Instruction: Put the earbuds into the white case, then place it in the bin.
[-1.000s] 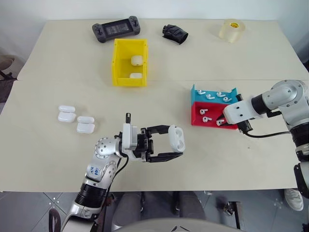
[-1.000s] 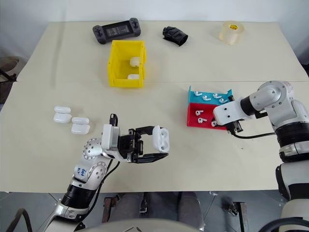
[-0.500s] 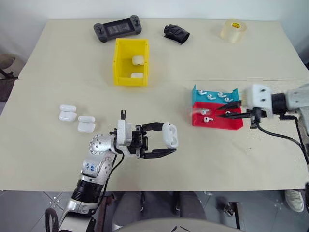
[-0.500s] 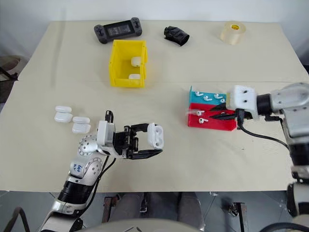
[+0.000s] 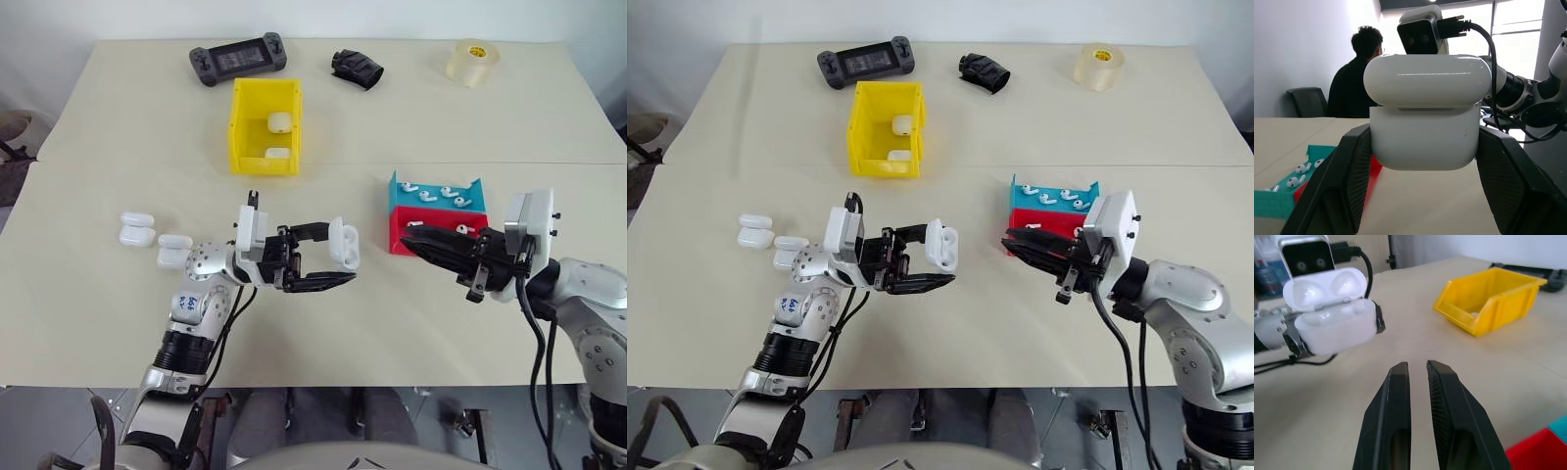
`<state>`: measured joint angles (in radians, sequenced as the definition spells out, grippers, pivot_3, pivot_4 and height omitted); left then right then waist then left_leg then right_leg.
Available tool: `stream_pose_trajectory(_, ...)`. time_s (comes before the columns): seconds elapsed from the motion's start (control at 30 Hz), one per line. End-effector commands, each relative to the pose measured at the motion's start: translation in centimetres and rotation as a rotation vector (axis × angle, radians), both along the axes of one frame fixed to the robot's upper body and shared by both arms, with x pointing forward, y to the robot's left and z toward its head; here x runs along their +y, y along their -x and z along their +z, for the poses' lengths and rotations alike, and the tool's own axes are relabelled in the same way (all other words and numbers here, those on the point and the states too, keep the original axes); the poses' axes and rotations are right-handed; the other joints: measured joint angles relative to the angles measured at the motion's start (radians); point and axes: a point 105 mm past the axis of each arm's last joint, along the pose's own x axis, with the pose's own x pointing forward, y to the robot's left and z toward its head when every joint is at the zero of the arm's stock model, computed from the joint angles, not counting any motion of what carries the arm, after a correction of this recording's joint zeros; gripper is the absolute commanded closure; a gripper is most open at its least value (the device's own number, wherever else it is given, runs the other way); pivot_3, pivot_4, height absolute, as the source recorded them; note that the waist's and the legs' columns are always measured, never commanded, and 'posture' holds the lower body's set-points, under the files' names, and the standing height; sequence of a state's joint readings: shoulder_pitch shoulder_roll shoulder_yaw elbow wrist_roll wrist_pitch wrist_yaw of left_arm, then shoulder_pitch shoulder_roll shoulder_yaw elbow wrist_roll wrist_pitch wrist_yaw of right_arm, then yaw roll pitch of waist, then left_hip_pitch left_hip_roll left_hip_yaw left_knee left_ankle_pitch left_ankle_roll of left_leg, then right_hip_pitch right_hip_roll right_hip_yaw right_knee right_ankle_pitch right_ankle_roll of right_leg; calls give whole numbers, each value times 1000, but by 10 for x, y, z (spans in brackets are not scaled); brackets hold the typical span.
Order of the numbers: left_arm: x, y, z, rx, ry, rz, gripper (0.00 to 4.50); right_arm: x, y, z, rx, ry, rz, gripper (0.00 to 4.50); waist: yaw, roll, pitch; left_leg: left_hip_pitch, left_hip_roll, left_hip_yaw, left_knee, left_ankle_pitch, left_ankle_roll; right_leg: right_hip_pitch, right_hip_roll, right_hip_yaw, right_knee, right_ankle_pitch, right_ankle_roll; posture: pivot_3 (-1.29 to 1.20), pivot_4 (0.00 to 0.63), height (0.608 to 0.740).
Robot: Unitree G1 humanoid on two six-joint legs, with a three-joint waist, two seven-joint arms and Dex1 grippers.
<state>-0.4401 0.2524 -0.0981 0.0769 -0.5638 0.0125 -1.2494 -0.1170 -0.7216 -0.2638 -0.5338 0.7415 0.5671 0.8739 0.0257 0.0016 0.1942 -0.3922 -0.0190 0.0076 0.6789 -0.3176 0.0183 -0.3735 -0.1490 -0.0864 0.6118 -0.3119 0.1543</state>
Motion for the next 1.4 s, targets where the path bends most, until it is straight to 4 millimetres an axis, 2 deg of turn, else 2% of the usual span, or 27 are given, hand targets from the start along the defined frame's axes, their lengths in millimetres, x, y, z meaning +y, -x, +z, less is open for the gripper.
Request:
stream_pose_trajectory(0.03,4,7,3,-20,18,-3,1572,-18,-3,12,-47,10,-54,3895,0,0,0,0,0,0,0,0,0,0,0,0,0,0,0,0,150,740)
stream_pose_trajectory(0.33,9,21,-3,-15,14,47,1572,-48,-13,3,-8,77,-130,3895,1,0,0,0,0,0,0,0,1,0,0,1,0,0,0,0,150,740)
stream_pose_trajectory(0.37,10,21,-3,-15,17,61,1572,-56,-13,0,17,84,-149,3895,2,0,0,0,0,0,0,-1,1,0,0,1,0,0,0,0,150,740)
stream_pose_trajectory(0.47,13,23,-3,-23,21,90,1572,-81,-10,-8,74,126,-197,3286,4,0,0,0,0,0,0,-1,1,1,0,1,-1,0,0,0,150,740)
stream_pose_trajectory(0.6,18,25,-5,-14,17,116,1572,-98,-10,-8,75,182,-232,1889,0,0,0,1,1,1,0,-1,2,2,0,1,-1,0,0,0,150,740)
stream_pose_trajectory(0.73,21,27,-8,-5,6,126,1572,-102,-13,-7,73,227,-244,583,-2,0,0,2,1,2,0,-1,2,2,0,2,-1,0,0,0,150,740)
stream_pose_trajectory(0.8,22,27,-9,-5,3,132,1572,-96,-14,-7,82,283,-199,23,-1,0,0,2,2,2,0,-1,2,2,0,2,-1,0,0,0,150,740)
stream_pose_trajectory(1.1,18,26,-8,-7,14,132,1572,-65,-46,-9,115,532,-110,23,-2,0,0,1,5,2,0,-1,2,1,0,2,-2,0,0,0,150,740)
stream_pose_trajectory(1.4,10,28,-8,-13,26,111,1572,-40,-70,-23,177,740,-18,23,-1,1,0,-1,4,2,1,-1,2,0,0,2,-3,0,0,0,150,740)
